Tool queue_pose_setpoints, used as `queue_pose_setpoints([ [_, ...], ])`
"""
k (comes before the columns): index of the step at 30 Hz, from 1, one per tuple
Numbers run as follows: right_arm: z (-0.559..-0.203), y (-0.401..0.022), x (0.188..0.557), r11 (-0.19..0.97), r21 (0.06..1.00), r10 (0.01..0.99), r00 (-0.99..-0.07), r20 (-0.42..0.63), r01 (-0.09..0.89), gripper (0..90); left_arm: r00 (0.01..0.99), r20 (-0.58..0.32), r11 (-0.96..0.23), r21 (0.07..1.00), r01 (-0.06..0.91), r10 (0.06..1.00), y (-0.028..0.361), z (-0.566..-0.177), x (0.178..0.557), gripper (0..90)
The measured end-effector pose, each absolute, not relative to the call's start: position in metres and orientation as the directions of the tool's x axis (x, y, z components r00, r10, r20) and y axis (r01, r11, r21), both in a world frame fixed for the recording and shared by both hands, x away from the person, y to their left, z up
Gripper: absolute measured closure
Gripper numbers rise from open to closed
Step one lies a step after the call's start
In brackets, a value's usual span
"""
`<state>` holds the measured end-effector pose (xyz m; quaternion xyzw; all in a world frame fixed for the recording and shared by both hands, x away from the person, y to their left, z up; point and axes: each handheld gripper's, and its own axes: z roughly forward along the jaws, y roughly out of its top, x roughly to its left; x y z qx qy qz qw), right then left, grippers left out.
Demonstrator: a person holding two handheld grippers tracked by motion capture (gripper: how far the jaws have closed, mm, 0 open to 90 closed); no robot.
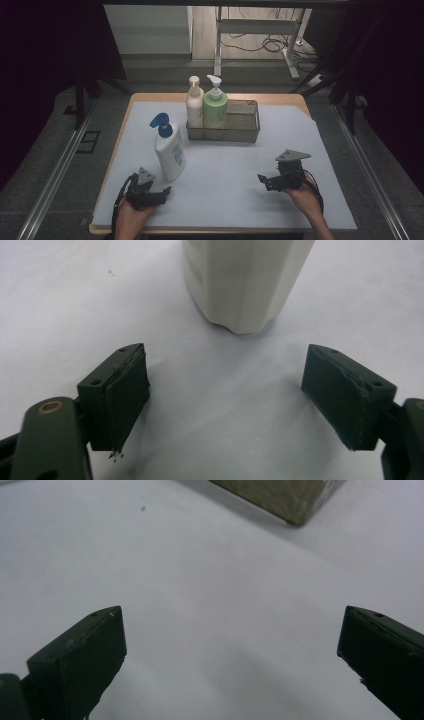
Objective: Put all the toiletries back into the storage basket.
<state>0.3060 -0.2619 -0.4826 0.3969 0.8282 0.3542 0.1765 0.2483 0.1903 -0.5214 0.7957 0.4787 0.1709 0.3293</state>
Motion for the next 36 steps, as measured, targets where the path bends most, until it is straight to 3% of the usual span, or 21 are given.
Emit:
queue_pose_setpoints([
  [15,-0.516,-0.272,0.300,0.442,0.686,0.791,-0.612,0.006,0.578,0.0,0.473,-0.044,-0.315,0.690,0.652,0.880,0.207,-0.513,0.245,30.4],
  [27,-0.522,-0.273,0.299,0.443,0.688,0.792,-0.610,0.000,0.575,0.0,0.462,-0.093,-0.284,0.678,0.678,0.882,0.214,-0.515,0.257,49.2],
  [36,-0.522,-0.273,0.299,0.444,0.686,0.792,-0.610,-0.001,0.576,0.0,0.466,-0.072,-0.298,0.680,0.670,0.882,0.215,-0.512,0.277,60.8],
])
